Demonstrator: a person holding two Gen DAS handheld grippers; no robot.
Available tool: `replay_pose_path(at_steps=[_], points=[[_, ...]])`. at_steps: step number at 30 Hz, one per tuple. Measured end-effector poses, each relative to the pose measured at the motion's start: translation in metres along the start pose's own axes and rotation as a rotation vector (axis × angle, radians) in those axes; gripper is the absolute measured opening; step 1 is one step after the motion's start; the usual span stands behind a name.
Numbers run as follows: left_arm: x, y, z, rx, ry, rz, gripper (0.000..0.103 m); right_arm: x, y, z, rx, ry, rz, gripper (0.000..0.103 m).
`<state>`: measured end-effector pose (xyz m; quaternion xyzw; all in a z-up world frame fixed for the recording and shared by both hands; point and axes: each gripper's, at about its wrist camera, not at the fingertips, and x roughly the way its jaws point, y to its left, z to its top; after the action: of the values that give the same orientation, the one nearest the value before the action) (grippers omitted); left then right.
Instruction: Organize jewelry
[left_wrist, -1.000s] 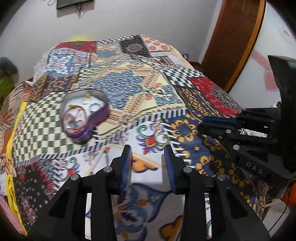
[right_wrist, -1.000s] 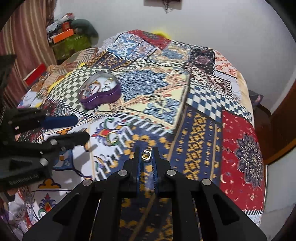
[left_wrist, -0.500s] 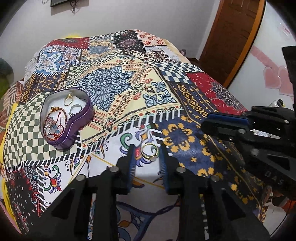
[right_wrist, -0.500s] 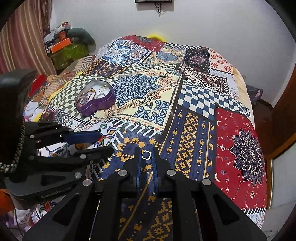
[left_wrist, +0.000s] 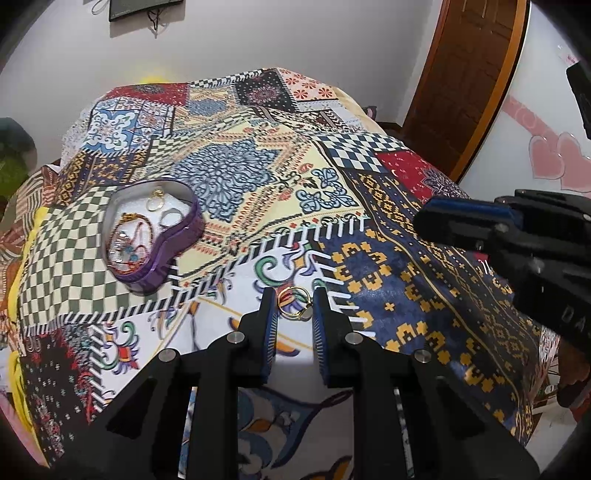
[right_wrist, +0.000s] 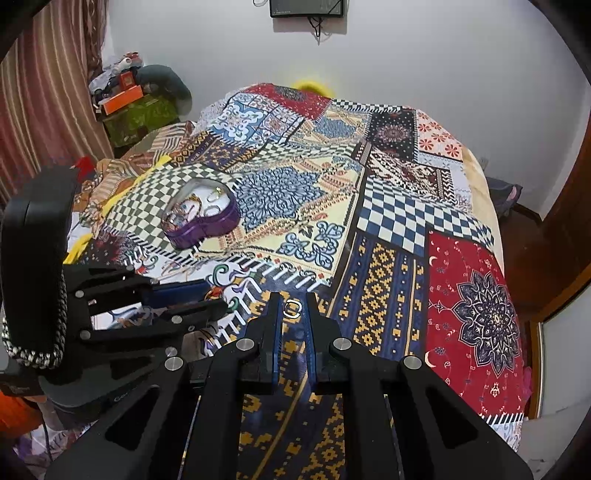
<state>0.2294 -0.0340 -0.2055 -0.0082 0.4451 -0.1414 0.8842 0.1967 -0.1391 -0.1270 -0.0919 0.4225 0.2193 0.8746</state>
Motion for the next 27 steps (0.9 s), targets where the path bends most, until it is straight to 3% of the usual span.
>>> replay_pose_path(at_steps=[18, 27], points=[[-0.07, 0.047, 0.019, -0.054, -0.157, 0.073, 0.019, -0.01, 0.037, 0.034, -0.032, -0.072, 0.04, 0.009], [-0.081, 0.077, 0.028, -0.085, -0.202, 0.108, 0.019, 0.0, 0.059, 0.056, -0.057, -0.092, 0.074, 0.01]])
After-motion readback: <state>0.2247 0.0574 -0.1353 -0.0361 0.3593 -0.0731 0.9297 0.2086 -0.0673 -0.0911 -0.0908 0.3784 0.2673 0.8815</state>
